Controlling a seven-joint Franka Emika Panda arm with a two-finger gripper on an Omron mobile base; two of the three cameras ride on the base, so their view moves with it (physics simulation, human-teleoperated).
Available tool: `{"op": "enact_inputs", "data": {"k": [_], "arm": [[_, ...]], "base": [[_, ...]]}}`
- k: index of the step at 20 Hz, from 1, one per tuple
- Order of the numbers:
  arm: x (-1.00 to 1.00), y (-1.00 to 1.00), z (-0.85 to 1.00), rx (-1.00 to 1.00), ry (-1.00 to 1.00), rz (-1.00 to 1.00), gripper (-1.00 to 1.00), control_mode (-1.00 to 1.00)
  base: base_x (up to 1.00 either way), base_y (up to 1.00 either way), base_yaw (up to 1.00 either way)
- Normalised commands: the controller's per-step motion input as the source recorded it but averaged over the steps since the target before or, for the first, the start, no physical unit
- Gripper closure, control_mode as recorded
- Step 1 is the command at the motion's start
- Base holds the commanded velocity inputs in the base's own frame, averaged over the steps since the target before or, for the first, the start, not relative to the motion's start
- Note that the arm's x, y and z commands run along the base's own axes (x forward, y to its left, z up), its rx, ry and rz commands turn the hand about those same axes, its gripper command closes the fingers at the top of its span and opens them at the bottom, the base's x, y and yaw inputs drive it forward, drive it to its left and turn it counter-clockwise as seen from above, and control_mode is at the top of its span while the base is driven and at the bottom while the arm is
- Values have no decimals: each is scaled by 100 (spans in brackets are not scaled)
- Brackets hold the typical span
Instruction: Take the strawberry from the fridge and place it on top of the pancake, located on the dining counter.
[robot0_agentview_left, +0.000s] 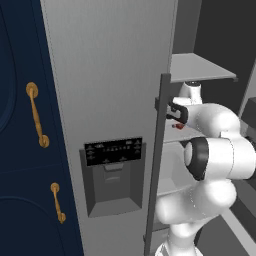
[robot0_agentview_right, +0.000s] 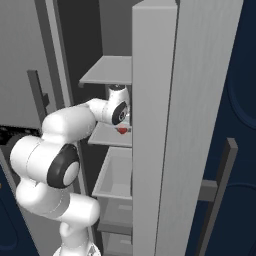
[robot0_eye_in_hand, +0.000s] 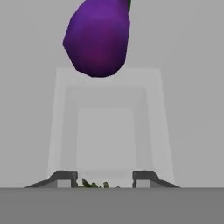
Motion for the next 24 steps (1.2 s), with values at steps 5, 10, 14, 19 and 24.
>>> {"op": "enact_inputs", "data": {"k": [5,10,14,19,24], "arm": [[-100,3,59,-7,-9,5,100,-100],[-100,6,74,-3,-3,3,100,-100],[-100,4,71,-4,-7,5,100,-100],[-100,43,77,-8,-10,10,100,-100],[-100,62,80,-10,-16,4,100,-100]], "base": [[0,0,0],[0,0,0],[0,0,0],[0,0,0],[0,0,0]]}}
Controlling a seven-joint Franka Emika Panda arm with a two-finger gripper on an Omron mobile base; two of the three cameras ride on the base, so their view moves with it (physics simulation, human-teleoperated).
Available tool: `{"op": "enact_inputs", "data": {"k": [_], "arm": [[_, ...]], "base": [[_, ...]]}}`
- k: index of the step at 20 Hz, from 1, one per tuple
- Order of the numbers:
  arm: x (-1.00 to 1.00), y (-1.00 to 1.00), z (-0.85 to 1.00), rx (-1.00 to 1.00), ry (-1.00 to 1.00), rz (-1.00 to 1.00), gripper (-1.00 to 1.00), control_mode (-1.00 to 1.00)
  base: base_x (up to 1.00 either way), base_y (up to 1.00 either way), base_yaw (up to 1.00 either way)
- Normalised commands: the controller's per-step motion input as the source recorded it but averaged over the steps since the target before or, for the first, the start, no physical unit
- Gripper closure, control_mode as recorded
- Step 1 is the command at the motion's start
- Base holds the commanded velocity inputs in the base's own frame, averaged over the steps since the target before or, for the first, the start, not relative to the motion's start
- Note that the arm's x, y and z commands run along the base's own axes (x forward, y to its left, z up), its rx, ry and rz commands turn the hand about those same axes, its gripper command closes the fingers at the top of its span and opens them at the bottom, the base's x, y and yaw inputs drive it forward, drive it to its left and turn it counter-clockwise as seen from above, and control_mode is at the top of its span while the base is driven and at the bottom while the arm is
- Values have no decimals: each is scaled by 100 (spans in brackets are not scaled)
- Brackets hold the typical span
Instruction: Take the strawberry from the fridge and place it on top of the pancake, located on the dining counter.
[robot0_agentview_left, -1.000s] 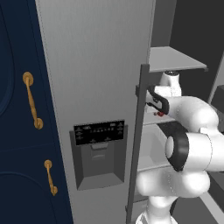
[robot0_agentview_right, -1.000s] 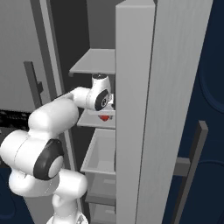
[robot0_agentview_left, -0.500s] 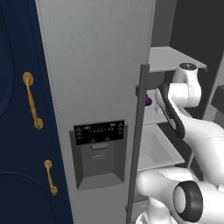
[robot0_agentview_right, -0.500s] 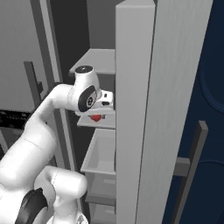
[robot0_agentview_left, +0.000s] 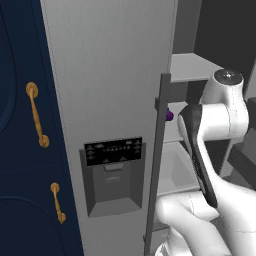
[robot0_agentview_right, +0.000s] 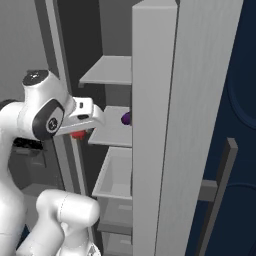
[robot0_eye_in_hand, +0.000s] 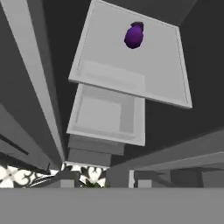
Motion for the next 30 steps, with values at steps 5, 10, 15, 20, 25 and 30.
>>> {"op": "enact_inputs", "data": {"k": [5,10,15,20,25,30], "arm": [[-76,28,16,-3,-17,18,100,-100],[-11,6,-4,0,-3,5,100,100],[0,0,0,0,0,0,100,100],[0,0,0,0,0,0,100,100],[0,0,0,0,0,0,100,100],[0,0,0,0,0,0,100,100]], "base": [[0,0,0],[-61,22,6],[-100,6,-10],[-97,-13,-46],[-59,-1,-73],[-42,-4,-78]]}}
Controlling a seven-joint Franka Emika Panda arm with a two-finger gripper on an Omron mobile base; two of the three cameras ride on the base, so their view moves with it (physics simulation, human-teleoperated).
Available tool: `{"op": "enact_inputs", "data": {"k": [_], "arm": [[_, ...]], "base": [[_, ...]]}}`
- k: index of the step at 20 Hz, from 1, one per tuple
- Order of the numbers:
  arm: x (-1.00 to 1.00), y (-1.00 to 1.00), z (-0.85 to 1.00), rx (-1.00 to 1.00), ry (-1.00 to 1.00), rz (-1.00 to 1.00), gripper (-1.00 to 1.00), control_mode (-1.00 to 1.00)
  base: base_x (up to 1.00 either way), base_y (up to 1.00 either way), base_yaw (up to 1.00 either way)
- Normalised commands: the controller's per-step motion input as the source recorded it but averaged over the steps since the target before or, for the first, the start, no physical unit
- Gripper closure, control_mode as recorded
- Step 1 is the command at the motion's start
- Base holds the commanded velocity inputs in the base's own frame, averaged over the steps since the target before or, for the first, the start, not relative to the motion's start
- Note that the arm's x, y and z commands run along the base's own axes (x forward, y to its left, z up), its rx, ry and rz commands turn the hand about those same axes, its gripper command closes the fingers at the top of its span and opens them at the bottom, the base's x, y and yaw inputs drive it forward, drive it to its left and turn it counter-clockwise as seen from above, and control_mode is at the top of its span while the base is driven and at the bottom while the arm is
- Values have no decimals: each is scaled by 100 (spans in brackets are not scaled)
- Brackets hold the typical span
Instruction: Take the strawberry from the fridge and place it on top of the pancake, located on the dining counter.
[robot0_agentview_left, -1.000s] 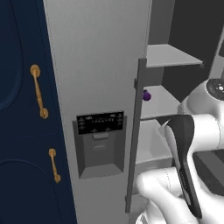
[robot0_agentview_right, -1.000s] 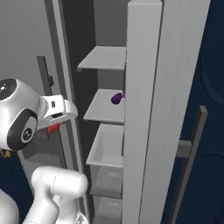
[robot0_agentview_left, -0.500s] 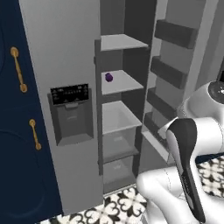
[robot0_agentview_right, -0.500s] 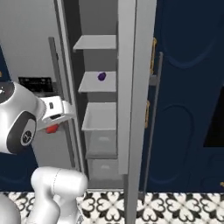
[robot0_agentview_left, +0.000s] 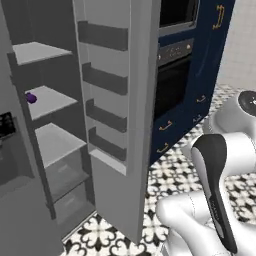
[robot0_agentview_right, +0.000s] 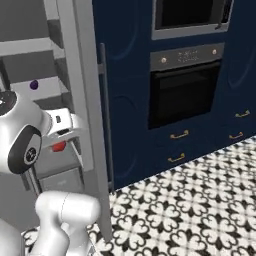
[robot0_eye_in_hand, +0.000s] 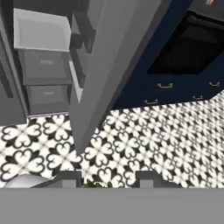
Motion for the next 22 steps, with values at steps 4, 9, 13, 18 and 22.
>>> {"op": "enact_inputs", "data": {"k": [4,9,13,18,22], "arm": [[0,0,0,0,0,0,100,100],[0,0,0,0,0,0,100,100],[0,0,0,0,0,0,100,100],[0,0,0,0,0,0,100,100],[0,0,0,0,0,0,100,100]], "base": [[-16,-34,-75],[-8,-48,-73],[0,-71,-69],[8,-83,-59],[46,-83,-46]]}}
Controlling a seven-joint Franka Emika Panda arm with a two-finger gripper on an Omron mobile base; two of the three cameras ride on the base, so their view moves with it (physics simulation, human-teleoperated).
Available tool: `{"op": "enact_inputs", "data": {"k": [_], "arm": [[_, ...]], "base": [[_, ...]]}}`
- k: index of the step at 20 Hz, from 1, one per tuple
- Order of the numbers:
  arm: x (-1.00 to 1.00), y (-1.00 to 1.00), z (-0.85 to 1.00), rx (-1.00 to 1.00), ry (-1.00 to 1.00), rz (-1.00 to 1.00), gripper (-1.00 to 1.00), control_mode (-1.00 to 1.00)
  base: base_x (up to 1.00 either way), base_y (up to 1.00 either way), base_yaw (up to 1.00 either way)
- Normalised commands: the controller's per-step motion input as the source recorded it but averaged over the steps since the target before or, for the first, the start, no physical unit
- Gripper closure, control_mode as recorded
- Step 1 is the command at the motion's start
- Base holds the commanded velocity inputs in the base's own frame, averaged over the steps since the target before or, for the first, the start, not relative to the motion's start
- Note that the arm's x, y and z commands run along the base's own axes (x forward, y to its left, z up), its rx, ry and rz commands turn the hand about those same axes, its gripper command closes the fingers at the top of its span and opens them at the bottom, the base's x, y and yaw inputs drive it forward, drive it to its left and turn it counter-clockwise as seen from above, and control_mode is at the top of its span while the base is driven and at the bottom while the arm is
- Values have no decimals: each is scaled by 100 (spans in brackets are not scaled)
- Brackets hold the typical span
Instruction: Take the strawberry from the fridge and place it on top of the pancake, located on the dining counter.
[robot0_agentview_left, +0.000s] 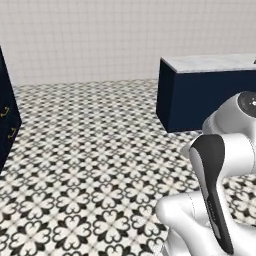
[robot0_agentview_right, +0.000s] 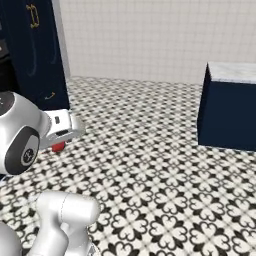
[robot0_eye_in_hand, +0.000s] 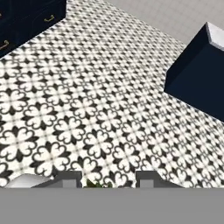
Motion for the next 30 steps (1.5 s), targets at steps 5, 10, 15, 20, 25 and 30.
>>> {"op": "enact_inputs", "data": {"k": [5,10,15,20,25,30], "arm": [[0,0,0,0,0,0,100,100],[0,0,0,0,0,0,100,100],[0,0,0,0,0,0,100,100],[0,0,0,0,0,0,100,100],[0,0,0,0,0,0,100,100],[0,0,0,0,0,0,100,100]], "base": [[100,-46,-17],[100,-38,-4],[100,-30,-17],[100,-9,-7],[100,-4,-10],[100,-4,-10]]}}
